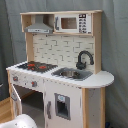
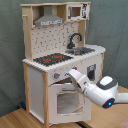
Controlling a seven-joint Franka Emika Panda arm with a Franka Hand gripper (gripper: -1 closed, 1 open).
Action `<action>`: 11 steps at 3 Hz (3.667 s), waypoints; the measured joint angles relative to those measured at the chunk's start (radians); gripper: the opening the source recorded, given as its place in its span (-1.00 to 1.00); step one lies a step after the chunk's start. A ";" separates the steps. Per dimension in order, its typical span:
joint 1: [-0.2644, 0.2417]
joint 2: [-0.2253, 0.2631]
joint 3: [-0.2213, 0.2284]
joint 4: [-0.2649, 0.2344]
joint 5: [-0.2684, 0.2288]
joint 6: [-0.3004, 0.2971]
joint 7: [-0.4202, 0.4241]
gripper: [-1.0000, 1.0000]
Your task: Play with the kitchen
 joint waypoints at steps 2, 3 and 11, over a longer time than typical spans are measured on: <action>0.003 0.061 -0.036 -0.017 0.004 -0.003 -0.192 1.00; 0.007 0.100 -0.067 -0.022 0.011 -0.003 -0.292 1.00; 0.128 0.558 -0.280 -0.045 0.115 -0.314 -0.917 1.00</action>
